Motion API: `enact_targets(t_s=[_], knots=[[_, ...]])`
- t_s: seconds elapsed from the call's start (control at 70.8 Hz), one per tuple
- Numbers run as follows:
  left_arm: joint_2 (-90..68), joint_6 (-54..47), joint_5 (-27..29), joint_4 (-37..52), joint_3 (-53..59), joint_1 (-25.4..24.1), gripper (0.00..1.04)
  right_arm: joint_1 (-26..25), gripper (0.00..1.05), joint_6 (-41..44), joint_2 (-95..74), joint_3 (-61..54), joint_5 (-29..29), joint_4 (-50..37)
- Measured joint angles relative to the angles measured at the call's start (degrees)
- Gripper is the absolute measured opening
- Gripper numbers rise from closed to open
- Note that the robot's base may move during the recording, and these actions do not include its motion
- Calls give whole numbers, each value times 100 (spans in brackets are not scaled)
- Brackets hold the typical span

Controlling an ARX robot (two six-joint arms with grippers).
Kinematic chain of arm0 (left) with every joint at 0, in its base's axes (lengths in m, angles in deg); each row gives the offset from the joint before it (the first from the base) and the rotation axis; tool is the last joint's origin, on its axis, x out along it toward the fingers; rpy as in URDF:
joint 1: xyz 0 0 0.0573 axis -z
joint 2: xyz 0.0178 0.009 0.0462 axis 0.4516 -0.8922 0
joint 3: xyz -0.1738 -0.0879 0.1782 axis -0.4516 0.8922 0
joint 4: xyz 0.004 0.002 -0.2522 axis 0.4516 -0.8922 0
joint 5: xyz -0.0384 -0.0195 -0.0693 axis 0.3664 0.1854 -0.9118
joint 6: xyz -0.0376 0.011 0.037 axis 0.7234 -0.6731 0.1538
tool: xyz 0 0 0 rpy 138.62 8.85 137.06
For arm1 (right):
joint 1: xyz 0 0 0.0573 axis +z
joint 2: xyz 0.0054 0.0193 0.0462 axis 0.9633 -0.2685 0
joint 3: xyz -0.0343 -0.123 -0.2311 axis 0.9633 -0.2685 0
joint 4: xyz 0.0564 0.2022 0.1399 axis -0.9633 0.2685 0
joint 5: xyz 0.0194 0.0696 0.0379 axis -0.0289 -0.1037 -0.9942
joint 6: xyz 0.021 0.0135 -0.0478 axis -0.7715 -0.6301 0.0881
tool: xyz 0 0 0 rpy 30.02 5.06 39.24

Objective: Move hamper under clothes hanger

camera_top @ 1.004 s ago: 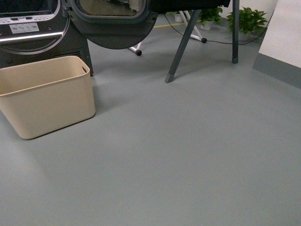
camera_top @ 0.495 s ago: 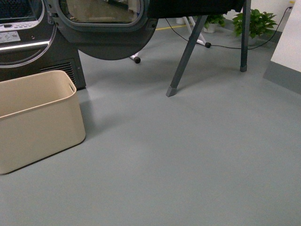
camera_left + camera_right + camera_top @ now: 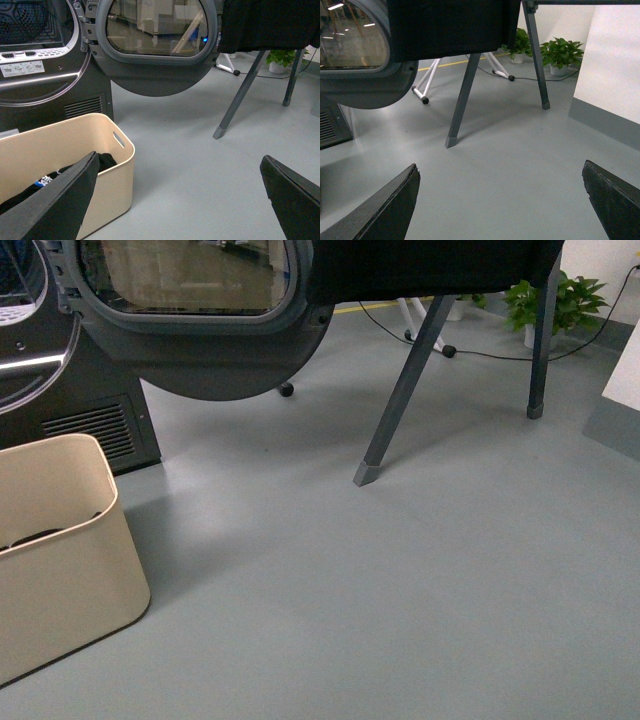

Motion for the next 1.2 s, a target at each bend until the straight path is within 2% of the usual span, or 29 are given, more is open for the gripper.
enact_targets(t_s=[1.201], knots=[[-2, 0, 0, -4, 0, 2, 98, 0, 97, 0, 0, -2, 0, 2]])
